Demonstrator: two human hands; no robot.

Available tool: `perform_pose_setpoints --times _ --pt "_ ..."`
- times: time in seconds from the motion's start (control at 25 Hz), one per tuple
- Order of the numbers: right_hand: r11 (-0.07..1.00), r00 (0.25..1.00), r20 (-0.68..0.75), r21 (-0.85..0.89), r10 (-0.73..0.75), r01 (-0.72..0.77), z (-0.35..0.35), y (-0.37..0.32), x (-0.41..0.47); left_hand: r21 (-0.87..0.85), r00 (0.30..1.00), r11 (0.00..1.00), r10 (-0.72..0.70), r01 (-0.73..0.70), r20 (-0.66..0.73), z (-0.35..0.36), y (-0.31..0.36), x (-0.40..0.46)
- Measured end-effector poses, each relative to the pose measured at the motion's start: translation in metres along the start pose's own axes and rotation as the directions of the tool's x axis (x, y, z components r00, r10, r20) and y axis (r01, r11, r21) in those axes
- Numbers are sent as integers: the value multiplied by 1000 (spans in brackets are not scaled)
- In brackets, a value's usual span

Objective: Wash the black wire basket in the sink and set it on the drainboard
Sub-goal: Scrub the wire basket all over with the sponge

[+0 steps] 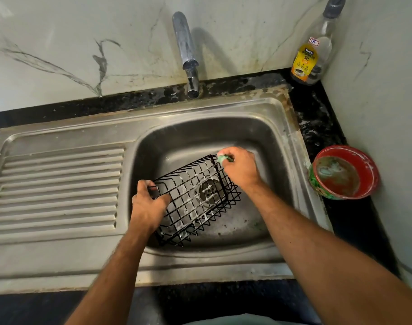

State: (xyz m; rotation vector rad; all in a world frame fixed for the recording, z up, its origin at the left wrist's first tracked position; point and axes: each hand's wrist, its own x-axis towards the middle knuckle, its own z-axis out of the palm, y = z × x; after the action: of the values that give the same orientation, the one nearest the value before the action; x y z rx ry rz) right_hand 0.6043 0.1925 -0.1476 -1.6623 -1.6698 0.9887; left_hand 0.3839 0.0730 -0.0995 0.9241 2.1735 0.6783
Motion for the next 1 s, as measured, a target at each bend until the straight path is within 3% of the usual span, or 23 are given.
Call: perform_pose_setpoints --times 0.12,0.2,0.36,0.52,0.68,1.0 --pt "994 985 139 20 -105 104 5 -18 -1 16 1000 1000 -1 1 3 -1 1 -1" --pt "991 976 185 -55 -113 125 6 -23 6 16 1000 1000 -11 10 7 -1 0 2" --pt "997 997 60 -64 50 -46 -2 -10 8 -31 999 998 -45 46 20 -3 2 2" --pt "978 967 204 -108 -156 181 1 -12 -11 -19 997 998 -63 63 39 -4 3 1" --pt "977 975 99 -55 -200 206 5 -20 -4 -9 999 999 -37 37 23 -3 6 -6" --pt "968 958 284 -250 43 31 -16 -46 11 33 999 999 21 -22 50 -4 11 -15"
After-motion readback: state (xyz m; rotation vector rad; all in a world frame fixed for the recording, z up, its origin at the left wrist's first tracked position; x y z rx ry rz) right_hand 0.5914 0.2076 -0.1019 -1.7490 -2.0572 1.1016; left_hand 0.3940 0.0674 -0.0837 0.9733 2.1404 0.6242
